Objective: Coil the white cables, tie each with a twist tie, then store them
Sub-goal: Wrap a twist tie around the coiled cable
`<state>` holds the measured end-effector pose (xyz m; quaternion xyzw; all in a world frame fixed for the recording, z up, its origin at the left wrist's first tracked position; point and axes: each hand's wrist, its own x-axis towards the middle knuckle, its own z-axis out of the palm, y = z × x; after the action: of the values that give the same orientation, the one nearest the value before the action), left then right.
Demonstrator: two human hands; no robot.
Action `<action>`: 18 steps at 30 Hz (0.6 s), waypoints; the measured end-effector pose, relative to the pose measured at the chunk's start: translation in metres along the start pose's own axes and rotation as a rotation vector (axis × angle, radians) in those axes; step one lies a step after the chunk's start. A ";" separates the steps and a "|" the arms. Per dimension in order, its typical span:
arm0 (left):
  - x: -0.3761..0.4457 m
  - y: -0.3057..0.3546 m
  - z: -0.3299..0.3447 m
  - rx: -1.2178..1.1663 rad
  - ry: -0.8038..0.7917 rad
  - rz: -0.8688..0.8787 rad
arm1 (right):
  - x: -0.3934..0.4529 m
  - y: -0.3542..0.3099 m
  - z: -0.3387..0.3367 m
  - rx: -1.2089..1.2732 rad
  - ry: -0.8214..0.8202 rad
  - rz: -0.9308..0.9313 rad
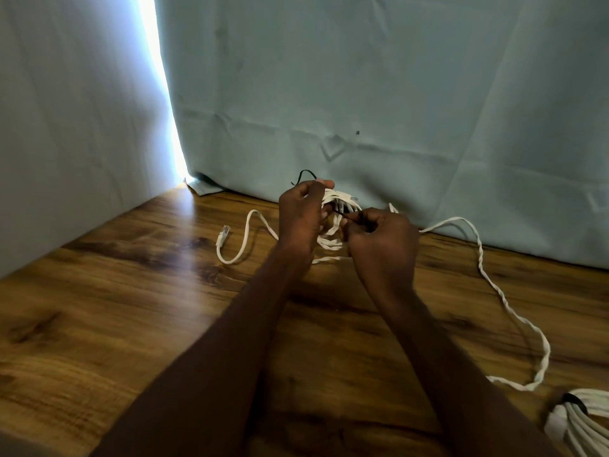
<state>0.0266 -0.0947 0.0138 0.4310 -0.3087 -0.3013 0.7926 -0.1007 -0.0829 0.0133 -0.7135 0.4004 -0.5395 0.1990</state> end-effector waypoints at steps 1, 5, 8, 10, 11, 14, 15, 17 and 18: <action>-0.003 -0.001 0.003 0.030 -0.018 0.010 | 0.000 -0.001 0.000 -0.041 0.030 -0.017; -0.012 -0.005 0.012 0.140 -0.103 0.101 | 0.001 -0.001 -0.003 -0.093 0.127 -0.039; -0.008 -0.007 0.008 0.227 -0.113 0.192 | -0.001 -0.005 -0.005 -0.070 0.159 -0.073; -0.005 -0.010 0.002 0.324 -0.129 0.277 | -0.001 -0.010 -0.008 -0.006 0.184 -0.096; -0.003 -0.011 0.000 0.366 -0.149 0.312 | 0.000 -0.012 -0.010 0.029 0.188 -0.101; -0.005 -0.010 -0.002 0.419 -0.228 0.381 | 0.006 -0.016 -0.014 0.163 0.153 0.002; -0.007 -0.009 -0.001 0.441 -0.249 0.419 | 0.009 -0.016 -0.015 0.230 0.136 0.069; -0.010 -0.009 0.001 0.508 -0.261 0.491 | 0.013 -0.014 -0.018 0.389 0.104 0.201; -0.012 -0.009 0.002 0.541 -0.256 0.514 | 0.015 -0.012 -0.020 0.455 0.093 0.257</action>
<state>0.0158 -0.0908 0.0046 0.4918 -0.5713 -0.0520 0.6550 -0.1136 -0.0843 0.0381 -0.5681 0.3649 -0.6181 0.4026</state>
